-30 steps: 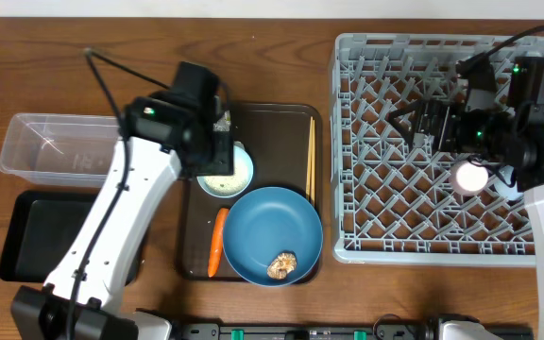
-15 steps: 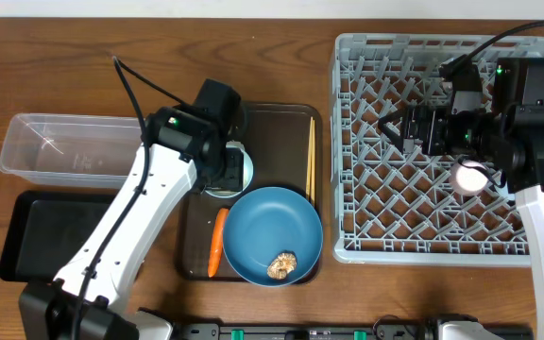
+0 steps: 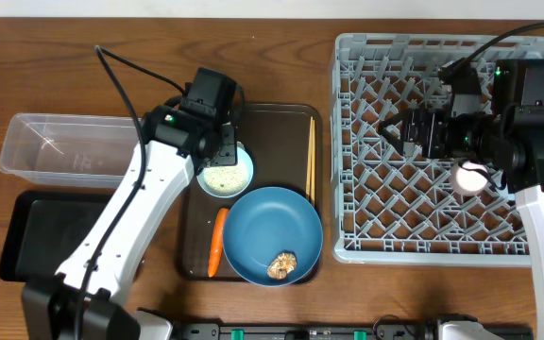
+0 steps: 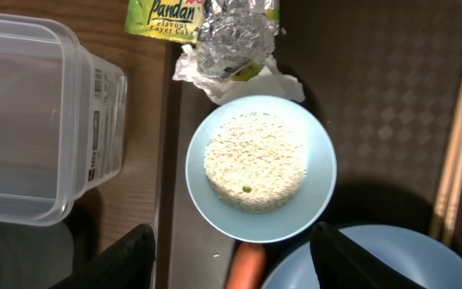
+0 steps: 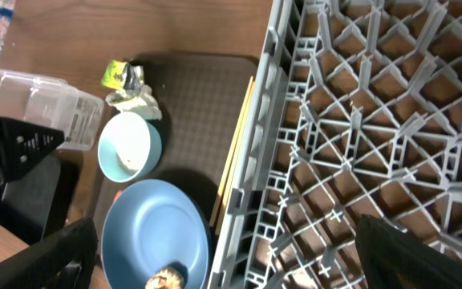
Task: Sort waste into correct bins and load items into the dishwasher rack
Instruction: 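Grasp the yellow snack wrapper with the left gripper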
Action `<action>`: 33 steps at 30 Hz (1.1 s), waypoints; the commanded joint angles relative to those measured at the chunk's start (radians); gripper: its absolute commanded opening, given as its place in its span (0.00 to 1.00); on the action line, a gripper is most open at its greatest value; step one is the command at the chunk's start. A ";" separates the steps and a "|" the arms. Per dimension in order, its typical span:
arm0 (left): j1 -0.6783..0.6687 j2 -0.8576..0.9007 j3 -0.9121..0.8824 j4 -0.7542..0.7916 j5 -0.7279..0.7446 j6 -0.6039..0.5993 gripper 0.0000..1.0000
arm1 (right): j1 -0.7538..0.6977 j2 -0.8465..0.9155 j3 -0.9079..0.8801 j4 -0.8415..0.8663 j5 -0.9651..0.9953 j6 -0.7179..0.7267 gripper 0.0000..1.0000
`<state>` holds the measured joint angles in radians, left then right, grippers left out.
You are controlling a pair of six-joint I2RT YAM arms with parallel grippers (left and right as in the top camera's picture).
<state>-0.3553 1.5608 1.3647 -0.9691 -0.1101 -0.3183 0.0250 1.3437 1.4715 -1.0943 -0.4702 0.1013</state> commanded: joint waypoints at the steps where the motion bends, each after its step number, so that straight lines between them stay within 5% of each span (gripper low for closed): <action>1: 0.003 0.049 -0.021 0.009 -0.022 -0.008 0.62 | 0.006 0.001 0.005 -0.006 0.016 -0.013 0.96; 16: 0.056 0.291 -0.021 0.370 -0.089 0.055 0.62 | 0.006 0.001 0.005 -0.011 0.019 -0.013 0.96; 25: 0.116 0.354 -0.021 0.424 -0.070 0.055 0.62 | 0.006 0.001 0.005 -0.011 0.019 -0.013 0.96; 33: 0.123 0.372 -0.020 0.417 0.055 0.055 0.27 | 0.006 0.001 0.005 -0.025 0.019 -0.013 0.95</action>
<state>-0.2356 1.9152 1.3495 -0.5488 -0.0975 -0.2687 0.0250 1.3437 1.4715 -1.1130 -0.4519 0.1013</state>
